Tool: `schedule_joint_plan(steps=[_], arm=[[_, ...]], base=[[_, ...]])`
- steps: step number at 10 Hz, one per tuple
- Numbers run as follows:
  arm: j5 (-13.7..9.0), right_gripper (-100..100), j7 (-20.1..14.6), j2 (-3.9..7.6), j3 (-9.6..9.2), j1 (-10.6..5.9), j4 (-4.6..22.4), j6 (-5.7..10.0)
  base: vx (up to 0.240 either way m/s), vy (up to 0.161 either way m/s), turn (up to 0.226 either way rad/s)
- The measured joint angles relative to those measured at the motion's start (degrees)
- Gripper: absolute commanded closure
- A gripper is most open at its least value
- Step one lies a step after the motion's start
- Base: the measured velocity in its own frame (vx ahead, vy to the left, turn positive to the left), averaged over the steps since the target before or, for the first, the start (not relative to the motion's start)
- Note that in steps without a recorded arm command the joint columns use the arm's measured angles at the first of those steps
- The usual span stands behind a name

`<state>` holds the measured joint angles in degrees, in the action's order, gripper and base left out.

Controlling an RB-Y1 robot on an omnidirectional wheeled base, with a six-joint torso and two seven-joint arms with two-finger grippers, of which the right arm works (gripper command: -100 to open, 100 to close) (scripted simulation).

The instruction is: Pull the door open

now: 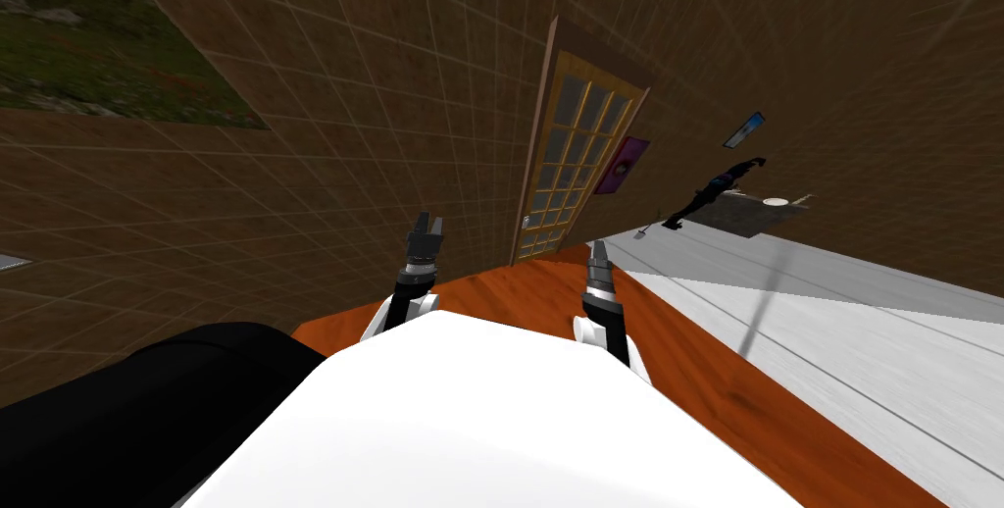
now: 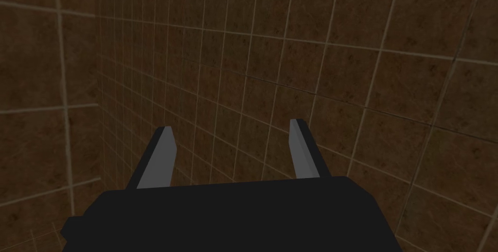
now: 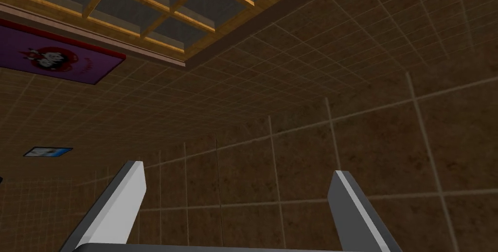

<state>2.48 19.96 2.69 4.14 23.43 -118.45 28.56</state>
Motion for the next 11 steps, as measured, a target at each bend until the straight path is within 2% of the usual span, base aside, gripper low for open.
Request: schedule_joint_plan(steps=[2,7,11], arm=[[0.53,-100,1.9,0.62,0.56,-1.22,3.07,0.74],[2.71,-100,8.14,0.84,0.84,-4.35,11.5,2.96],[3.76,-100,11.6,1.59,1.53,-6.09,16.3,4.08]], base=[[0.093,-0.039,0.065],[0.098,-0.044,0.074],[0.054,-0.036,0.047]])
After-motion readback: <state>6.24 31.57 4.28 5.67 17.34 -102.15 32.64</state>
